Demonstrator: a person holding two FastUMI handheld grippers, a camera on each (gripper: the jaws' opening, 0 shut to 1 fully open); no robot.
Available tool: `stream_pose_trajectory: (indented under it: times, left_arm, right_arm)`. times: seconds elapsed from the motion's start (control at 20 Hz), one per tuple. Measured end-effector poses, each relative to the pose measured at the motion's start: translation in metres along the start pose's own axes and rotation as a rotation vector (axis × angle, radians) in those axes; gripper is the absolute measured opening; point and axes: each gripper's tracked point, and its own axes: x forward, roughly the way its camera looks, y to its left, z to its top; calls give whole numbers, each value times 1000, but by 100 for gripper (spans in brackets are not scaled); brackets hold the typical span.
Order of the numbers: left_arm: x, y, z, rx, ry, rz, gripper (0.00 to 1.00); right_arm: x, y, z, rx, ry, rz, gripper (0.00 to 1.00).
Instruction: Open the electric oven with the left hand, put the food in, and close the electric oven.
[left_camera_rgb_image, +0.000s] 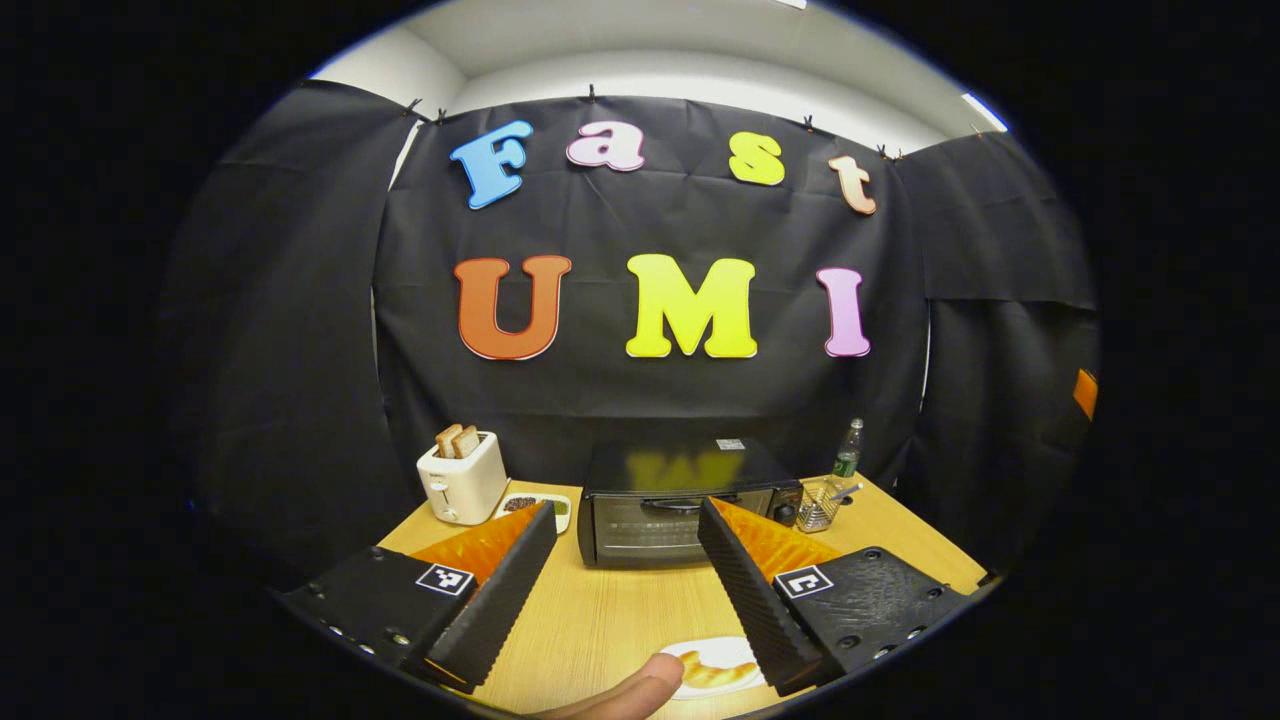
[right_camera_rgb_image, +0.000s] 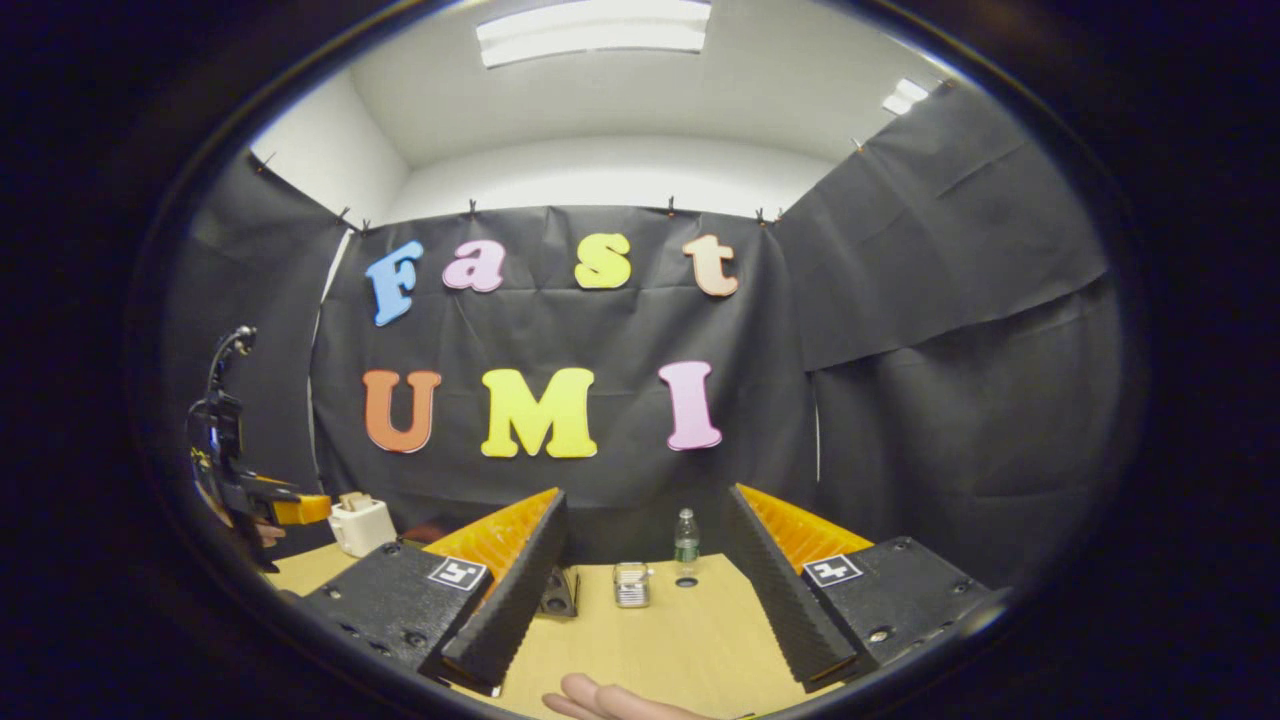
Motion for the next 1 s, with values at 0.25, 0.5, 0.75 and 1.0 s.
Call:
stream_pose_trajectory:
  times: [0.25,0.5,0.75,1.0]
  left_arm:
    - [80,-14,-15,-6,37,-7,94]
    - [159,-49,-41,-26,86,-46,94]
    - [207,-73,-70,-37,147,-54,94]
    - [230,-84,-86,1,201,-49,94]
  right_arm:
    - [34,-17,-34,-3,20,-10,97]
    - [59,-44,-70,-7,65,-44,96]
    - [64,-68,-89,-92,75,-85,96]
    - [49,-89,-81,-147,73,-124,96]
